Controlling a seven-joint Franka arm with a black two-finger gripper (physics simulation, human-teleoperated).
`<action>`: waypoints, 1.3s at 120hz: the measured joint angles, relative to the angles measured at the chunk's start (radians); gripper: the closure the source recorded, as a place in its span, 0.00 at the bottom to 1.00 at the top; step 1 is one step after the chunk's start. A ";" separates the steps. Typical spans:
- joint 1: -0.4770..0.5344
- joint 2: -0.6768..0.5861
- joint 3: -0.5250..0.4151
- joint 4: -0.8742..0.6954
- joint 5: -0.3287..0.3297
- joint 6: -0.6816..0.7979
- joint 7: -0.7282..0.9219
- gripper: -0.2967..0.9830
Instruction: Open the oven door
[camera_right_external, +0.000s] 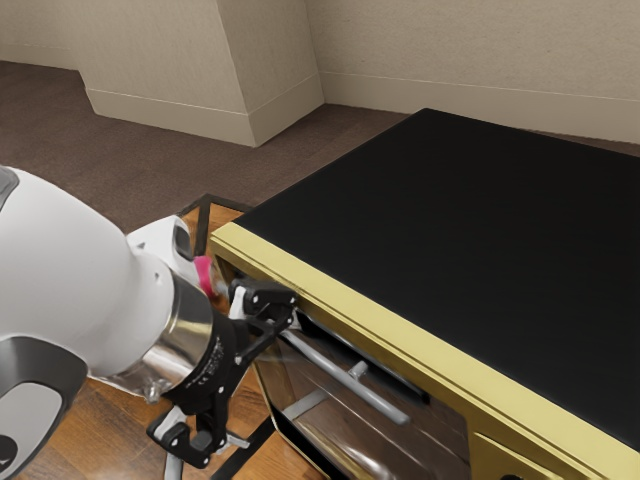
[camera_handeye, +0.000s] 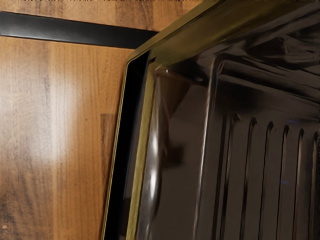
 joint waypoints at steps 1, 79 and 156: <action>0.001 -0.005 0.000 -0.003 -0.001 0.001 0.000 0.24; -0.200 -0.828 -0.017 -0.589 -0.114 0.026 -0.025 0.30; -0.243 -0.410 0.213 0.202 0.073 -0.623 -0.340 0.27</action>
